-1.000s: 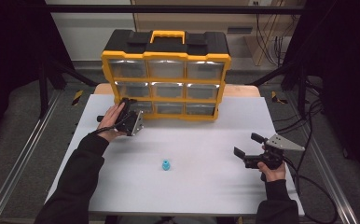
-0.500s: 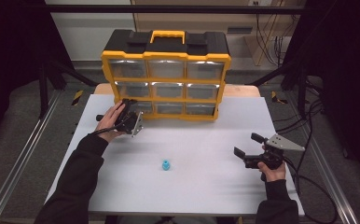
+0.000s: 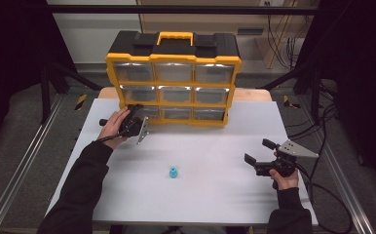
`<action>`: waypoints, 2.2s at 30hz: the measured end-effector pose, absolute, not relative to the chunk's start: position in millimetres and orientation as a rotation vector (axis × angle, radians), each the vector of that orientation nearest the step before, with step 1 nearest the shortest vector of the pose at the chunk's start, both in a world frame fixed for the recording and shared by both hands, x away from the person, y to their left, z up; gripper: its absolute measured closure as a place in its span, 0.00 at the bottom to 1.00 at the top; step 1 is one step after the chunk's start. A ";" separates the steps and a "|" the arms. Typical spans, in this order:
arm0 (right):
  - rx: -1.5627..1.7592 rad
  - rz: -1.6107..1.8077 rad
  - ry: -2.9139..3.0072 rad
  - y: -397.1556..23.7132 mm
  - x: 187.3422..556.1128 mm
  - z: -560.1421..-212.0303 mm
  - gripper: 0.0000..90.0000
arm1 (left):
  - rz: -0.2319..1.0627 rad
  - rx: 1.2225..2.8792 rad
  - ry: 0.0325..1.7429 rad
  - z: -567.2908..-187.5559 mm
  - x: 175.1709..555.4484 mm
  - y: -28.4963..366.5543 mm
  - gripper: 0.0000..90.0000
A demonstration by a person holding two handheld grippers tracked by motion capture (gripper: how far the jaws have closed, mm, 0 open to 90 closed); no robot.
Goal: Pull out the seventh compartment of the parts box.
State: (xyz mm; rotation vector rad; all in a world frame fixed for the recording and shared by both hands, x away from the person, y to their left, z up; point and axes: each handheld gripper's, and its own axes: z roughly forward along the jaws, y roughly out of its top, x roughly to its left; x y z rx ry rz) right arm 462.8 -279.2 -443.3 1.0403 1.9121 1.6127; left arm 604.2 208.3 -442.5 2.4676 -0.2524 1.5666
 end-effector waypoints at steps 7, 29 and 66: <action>1.040 1.613 1.912 -279.2 462.8 -443.3 0.00 | 1.629 2.445 -0.262 -443.8 603.1 207.3 0.48; 1.046 1.613 1.911 -279.5 462.3 -442.8 0.00 | 1.777 2.394 -0.279 -447.6 600.6 204.2 0.68; 1.045 1.612 1.911 -279.7 462.6 -442.9 0.00 | 1.873 2.347 -0.293 -450.2 598.3 200.9 0.85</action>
